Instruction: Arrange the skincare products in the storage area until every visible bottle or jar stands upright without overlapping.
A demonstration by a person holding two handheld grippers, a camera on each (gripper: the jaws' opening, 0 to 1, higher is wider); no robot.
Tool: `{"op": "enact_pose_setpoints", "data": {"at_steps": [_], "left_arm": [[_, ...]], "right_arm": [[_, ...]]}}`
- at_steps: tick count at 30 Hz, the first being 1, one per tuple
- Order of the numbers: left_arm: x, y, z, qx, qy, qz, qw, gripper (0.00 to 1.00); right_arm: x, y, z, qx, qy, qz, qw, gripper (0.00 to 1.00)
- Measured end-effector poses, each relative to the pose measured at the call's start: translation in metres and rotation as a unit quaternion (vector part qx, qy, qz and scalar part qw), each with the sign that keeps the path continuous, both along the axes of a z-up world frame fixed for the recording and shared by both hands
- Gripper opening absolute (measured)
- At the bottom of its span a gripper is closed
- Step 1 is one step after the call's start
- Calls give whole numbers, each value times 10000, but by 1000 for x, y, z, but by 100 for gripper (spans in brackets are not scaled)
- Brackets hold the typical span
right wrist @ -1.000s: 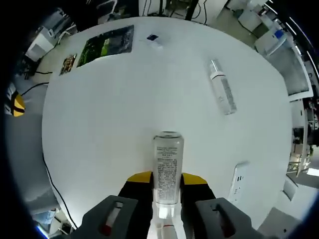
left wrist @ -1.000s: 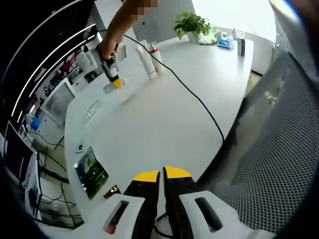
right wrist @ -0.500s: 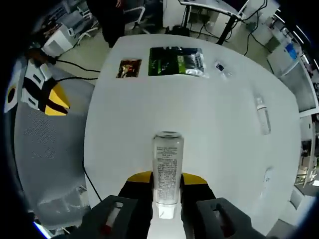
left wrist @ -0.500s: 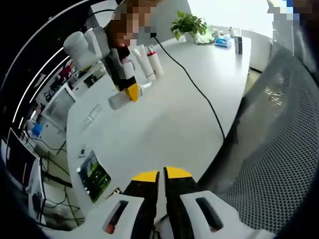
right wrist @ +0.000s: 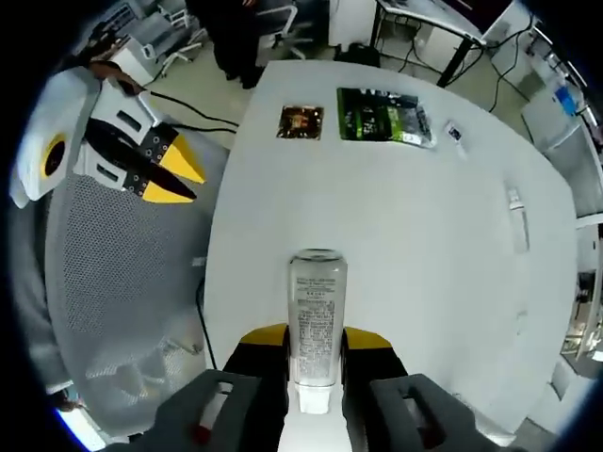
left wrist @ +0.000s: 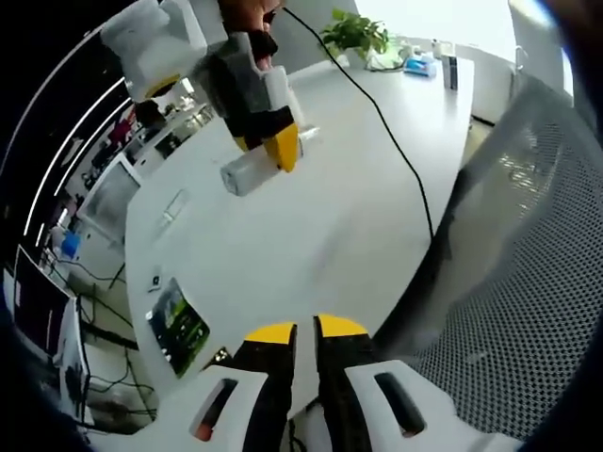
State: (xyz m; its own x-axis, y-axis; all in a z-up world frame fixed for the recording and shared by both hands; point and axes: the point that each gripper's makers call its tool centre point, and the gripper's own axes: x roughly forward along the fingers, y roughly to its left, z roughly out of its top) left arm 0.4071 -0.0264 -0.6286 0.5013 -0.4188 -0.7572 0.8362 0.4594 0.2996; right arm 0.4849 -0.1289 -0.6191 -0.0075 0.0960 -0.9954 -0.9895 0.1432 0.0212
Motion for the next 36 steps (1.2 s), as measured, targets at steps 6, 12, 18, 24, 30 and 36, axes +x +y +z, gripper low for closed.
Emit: {"op": "enact_pose_setpoints", "data": {"at_steps": [6,12,18,24,30,36], "left_arm": [[-1,2,-2,67,58,-2,10000,7],[-5,-6,1,-133,116,-118,9998,7],[-11,-14,0,-320,301,-253,9987,7],[-14,-21,4,-677,535,-298,9958,7],[-28,-30,-5,-716,936,-521,9917,6],[-41,-37,-10,-759,1306,-753,9857,7]], "right_arm": [[-5,9,3,170,-107,25,9998,12],[-19,19,5,595,-330,-165,9975,12],[-33,16,11,1103,-583,-799,9890,12],[-44,4,18,1381,-939,-1266,9778,12],[-61,-13,22,1461,-1384,-1586,9666,12],[-85,-28,14,1418,-1522,-2000,9575,12]]}}
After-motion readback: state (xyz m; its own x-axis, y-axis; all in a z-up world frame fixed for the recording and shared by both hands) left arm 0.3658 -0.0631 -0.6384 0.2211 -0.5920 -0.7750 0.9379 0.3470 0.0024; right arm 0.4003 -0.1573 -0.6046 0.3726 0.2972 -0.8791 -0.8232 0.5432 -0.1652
